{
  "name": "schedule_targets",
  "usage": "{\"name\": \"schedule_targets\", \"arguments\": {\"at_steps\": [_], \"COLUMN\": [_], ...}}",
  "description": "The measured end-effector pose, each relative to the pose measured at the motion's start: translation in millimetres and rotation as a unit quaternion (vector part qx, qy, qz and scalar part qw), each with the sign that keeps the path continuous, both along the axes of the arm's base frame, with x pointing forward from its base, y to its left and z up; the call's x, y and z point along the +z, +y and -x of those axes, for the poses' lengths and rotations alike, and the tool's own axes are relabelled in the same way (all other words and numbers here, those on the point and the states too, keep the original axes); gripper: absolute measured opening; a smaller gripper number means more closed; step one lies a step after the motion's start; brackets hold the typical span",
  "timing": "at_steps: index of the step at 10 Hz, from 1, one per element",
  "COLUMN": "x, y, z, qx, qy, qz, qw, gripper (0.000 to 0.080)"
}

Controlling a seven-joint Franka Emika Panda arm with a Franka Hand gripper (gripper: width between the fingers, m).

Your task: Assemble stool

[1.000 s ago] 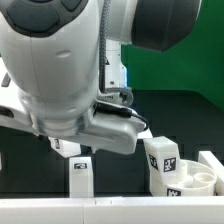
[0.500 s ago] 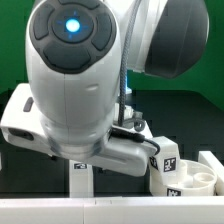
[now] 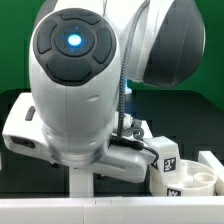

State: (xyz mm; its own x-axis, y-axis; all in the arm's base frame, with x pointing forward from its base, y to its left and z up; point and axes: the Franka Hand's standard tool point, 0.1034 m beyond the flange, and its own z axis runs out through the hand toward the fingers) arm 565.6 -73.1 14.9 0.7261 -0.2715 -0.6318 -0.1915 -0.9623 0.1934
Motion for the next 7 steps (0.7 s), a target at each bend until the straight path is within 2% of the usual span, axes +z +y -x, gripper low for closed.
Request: {"name": "schedule_targets", "arguments": {"at_steps": [1,2,3,6,7], "x": [-0.1,0.9,0.8,-0.2,-0.5], "y": [-0.3,-1.4,-6.8,-16.9,-16.6], "z": [0.1,1.1,10.9,59.8,70.5], "qx": [0.0,-0.005,-0.026,-0.057,-0.07], "qy": [0.0,0.0,0.002,0.023,0.03], "qz": [0.0,-0.001,-0.008,-0.015,-0.021], "qw": [1.0,1.0,1.0,0.998,0.997], "gripper": [0.0443,0.0443,0.034,0.034,0.034]}}
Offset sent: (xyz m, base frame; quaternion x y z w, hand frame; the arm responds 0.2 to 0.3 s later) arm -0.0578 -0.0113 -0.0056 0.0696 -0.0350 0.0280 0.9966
